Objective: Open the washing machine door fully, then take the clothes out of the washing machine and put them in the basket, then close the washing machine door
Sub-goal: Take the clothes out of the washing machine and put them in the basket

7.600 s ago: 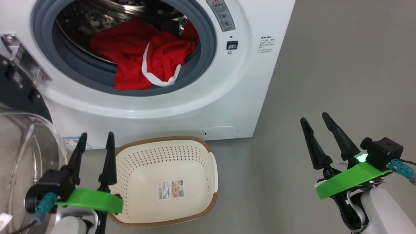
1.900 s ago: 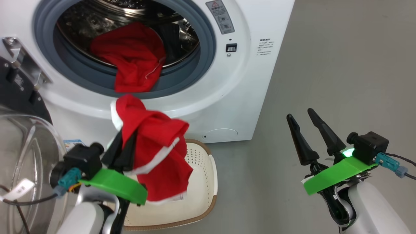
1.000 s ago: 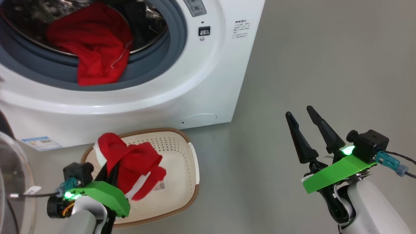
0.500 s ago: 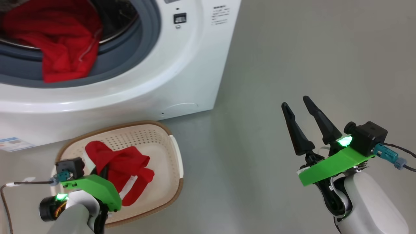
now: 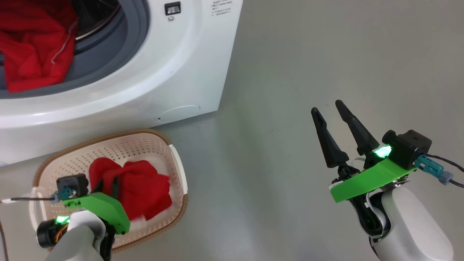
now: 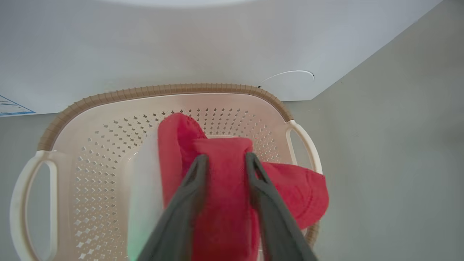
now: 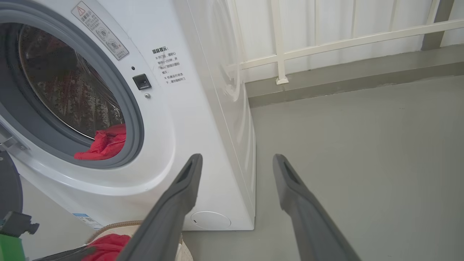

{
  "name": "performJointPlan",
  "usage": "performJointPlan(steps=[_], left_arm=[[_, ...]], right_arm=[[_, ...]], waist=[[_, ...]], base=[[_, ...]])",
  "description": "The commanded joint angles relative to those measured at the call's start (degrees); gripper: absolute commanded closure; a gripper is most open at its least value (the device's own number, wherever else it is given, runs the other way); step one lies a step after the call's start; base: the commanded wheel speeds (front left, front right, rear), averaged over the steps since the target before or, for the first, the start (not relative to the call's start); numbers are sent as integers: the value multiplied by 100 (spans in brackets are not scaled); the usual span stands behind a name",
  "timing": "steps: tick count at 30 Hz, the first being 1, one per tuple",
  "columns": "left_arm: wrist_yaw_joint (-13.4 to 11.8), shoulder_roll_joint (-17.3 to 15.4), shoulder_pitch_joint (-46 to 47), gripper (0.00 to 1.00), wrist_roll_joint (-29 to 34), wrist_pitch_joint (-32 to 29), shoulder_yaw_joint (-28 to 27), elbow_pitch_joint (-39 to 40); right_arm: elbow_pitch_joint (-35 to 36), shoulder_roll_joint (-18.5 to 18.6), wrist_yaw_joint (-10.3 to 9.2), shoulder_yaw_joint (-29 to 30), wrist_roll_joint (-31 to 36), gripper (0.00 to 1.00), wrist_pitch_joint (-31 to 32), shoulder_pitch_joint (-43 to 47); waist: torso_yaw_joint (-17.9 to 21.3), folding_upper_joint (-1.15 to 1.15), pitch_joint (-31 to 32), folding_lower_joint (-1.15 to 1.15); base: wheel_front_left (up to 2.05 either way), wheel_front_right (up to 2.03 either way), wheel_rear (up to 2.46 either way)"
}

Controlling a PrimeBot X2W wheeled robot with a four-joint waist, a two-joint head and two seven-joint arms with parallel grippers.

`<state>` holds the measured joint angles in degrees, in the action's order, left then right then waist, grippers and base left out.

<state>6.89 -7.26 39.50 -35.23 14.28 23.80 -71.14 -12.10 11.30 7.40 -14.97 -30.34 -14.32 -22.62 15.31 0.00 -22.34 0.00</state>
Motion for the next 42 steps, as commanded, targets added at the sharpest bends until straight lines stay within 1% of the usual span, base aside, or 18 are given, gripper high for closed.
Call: performJointPlan(steps=[1, 2, 9, 21, 34, 42], left_arm=[[39, -149, 92, 2, -35, 67, -94, -7], [42, -147, 99, 0, -36, 67, -80, -33], [53, -102, 98, 0, -43, 70, -7, -87], [57, -163, -152, 0, 43, 71, -154, 519], [14, -254, -816, 0, 388, 72, -733, 1686], [-38, -186, -1191, 0, 778, 72, -997, 2602]], right_arm=[[154, -1, 9, -107, 71, 0, -68, -69], [150, -5, 9, -109, 74, 0, -68, -69], [103, -25, 9, -96, 96, 0, -68, -60], [54, -11, 9, -91, 77, 0, -68, -16], [-22, 0, 9, -84, 25, 0, -68, 126], [-83, 17, 9, -91, -12, 0, -68, 232]], waist=[[42, 0, -34, 0], [47, 0, -37, 0], [-45, 0, 57, 0], [-364, 0, 298, 0], [-730, 0, 730, 0], [-1000, 0, 991, 0]], base=[[0, 0, 0], [0, 0, 0], [0, 0, 0], [0, 0, 0], [0, 0, 0], [0, 0, 0]])
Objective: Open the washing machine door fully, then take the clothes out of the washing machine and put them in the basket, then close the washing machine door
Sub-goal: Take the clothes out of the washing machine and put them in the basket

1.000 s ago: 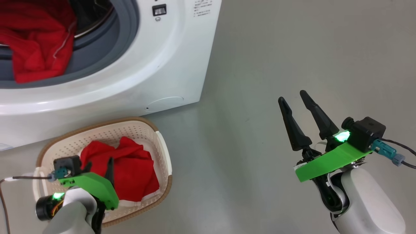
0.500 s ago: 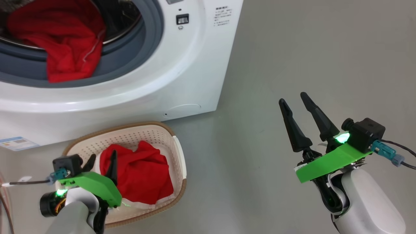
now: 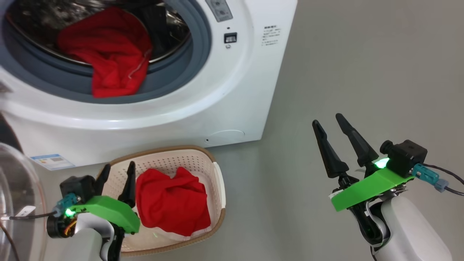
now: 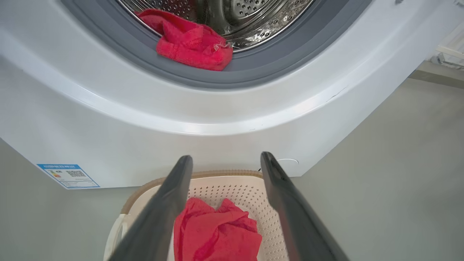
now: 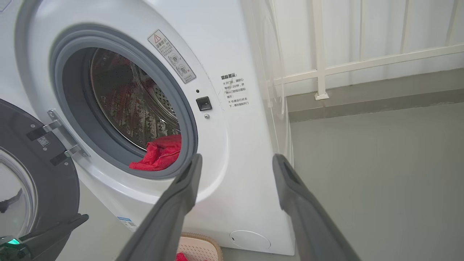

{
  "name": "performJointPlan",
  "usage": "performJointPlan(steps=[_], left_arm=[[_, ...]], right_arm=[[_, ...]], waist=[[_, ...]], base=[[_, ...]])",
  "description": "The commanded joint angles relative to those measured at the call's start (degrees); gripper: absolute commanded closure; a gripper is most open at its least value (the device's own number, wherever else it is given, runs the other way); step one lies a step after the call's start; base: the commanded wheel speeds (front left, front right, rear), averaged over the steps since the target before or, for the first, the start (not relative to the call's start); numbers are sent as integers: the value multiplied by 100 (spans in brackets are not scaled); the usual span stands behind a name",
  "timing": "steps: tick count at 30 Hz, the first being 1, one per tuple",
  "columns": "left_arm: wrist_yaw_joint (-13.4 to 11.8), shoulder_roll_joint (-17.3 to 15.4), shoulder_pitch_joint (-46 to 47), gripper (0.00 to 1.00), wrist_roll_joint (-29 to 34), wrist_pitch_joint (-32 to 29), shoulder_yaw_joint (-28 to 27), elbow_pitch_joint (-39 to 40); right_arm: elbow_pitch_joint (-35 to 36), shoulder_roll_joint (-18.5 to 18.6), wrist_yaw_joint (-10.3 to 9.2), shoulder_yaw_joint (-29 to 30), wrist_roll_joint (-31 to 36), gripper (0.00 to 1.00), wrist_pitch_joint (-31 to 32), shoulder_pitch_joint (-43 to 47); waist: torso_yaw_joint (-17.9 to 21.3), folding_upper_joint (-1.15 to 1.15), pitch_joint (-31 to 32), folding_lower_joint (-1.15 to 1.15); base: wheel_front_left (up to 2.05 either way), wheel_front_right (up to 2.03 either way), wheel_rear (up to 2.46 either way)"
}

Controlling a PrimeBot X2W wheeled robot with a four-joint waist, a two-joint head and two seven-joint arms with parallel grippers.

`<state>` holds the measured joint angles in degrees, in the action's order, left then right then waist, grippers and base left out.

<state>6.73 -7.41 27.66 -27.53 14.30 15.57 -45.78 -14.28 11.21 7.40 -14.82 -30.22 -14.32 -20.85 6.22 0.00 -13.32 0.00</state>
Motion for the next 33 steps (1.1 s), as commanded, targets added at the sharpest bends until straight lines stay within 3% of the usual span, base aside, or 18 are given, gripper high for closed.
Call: performJointPlan(steps=[1, 13, 33], left_arm=[[-51, -162, -50, 0, 65, 70, -189, 170], [-197, -32, -773, 0, 325, 70, -499, 1674], [-764, -214, -1857, 0, 449, -81, -709, 3746]], right_arm=[[128, 30, 9, -112, -27, 0, -68, 65], [95, 77, 9, -104, -69, 0, -68, 237], [102, 211, 9, -102, -119, 0, -68, 423]], waist=[[-117, 0, 120, 0], [-368, 0, 456, 0], [-477, 0, 726, 0]], base=[[0, 0, 0], [0, 0, 0], [0, 0, 0]])
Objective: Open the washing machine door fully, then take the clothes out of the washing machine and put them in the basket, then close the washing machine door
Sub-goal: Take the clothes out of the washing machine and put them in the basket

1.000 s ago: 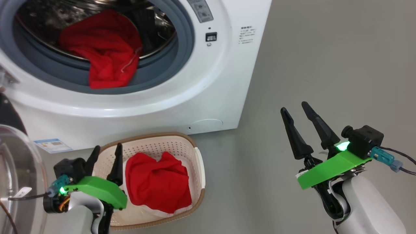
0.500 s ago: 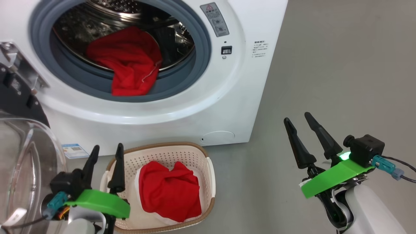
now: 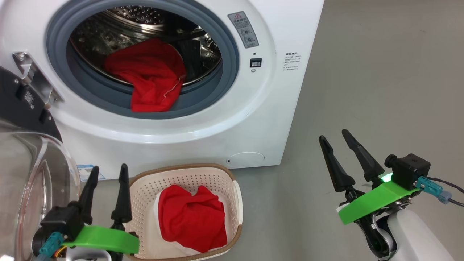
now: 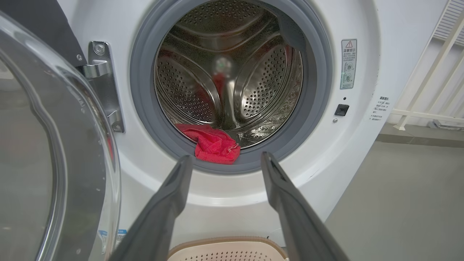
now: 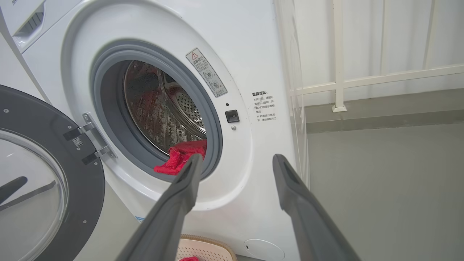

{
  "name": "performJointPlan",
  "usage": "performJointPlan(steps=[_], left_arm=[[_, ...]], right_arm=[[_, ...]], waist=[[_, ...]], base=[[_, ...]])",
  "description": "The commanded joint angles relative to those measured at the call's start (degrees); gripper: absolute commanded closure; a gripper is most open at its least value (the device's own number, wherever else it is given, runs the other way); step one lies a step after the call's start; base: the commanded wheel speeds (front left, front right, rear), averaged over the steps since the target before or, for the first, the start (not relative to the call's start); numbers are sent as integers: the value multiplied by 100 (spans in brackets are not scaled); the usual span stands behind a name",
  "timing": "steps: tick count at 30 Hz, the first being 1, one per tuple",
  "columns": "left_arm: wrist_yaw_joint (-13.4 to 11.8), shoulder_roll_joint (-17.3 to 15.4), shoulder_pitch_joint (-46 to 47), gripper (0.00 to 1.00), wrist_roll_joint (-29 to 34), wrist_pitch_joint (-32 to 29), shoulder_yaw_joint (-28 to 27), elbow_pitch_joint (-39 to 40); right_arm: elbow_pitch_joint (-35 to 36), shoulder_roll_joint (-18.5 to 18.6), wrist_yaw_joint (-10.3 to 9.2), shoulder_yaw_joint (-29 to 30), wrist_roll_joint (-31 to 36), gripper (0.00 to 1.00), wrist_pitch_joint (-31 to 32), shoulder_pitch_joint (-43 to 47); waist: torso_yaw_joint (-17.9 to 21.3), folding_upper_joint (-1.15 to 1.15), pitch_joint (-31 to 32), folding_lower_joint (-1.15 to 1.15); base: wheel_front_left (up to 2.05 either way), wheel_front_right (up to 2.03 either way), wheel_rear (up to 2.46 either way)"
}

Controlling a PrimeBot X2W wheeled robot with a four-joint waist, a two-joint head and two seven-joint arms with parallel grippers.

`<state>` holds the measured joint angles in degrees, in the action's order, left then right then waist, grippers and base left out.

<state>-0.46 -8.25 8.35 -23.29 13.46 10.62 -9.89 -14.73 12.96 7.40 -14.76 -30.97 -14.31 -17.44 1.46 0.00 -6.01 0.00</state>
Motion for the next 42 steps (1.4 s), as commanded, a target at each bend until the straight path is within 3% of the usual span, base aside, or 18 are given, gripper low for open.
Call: performJointPlan(steps=[1, 31, 42], left_arm=[[-64, -139, 51, 0, 25, -21, -214, 220], [-240, -150, -54, 0, -80, -184, -84, 602], [-179, -247, 612, 0, -5, -382, 34, 395]], right_arm=[[149, 42, 9, -103, -42, 0, -69, 85], [114, 62, 9, -25, 198, 0, -69, 60], [184, -9, 9, 69, 271, 0, -69, 3]], waist=[[-4, 0, -10, 0], [20, 0, -128, 0], [54, 0, -436, 0]], base=[[0, 0, 0], [0, 0, 0], [0, 0, 0]])
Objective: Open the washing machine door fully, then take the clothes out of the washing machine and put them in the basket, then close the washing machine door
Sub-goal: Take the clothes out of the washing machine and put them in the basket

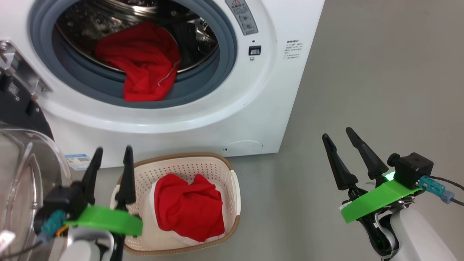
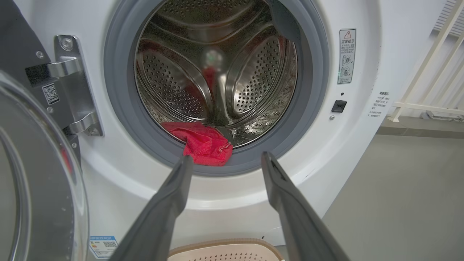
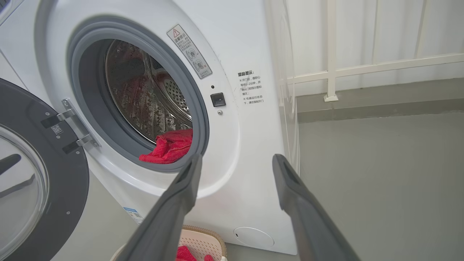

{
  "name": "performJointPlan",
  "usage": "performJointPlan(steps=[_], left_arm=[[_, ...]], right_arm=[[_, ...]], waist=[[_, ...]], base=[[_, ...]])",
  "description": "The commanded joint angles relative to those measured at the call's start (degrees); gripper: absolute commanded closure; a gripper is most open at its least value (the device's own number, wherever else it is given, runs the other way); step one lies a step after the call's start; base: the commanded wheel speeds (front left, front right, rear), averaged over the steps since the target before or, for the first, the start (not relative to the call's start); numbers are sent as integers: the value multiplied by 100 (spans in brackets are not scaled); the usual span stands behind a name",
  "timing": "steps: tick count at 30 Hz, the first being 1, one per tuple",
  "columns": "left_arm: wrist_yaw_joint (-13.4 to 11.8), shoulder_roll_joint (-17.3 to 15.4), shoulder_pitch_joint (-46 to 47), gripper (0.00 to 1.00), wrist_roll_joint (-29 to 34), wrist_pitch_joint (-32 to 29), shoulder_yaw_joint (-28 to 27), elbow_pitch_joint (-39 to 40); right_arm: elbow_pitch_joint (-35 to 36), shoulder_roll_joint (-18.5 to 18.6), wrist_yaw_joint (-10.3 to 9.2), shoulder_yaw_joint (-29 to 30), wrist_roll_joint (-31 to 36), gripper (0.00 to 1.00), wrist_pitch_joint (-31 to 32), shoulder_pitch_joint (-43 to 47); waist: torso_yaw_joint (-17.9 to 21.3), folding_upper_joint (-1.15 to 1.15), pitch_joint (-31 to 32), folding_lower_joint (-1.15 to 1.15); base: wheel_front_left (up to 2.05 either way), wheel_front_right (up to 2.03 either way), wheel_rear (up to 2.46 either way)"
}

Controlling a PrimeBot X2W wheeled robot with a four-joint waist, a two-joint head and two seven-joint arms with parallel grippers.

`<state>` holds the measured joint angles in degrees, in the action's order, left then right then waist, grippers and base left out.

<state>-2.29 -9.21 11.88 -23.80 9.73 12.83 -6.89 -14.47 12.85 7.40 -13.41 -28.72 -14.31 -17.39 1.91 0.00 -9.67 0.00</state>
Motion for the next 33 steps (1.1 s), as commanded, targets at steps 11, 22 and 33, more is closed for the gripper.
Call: performJointPlan(steps=[11, 22, 33], left_arm=[[176, -174, 1569, 0, 121, -357, 1, -671], [268, -279, 3152, 0, 184, -581, 2, -2001], [302, -363, 4642, 0, 252, -676, 18, -3362]], right_arm=[[258, -90, 9, -2, 129, 0, -69, -215], [315, -280, 9, 28, 205, 0, -69, -487], [380, -367, 9, -28, 223, 0, -69, -769]], waist=[[71, 0, -596, 0], [249, 0, -1258, 0], [503, 0, -1757, 0]], base=[[0, 0, 0], [0, 0, 0], [0, 0, 0]])
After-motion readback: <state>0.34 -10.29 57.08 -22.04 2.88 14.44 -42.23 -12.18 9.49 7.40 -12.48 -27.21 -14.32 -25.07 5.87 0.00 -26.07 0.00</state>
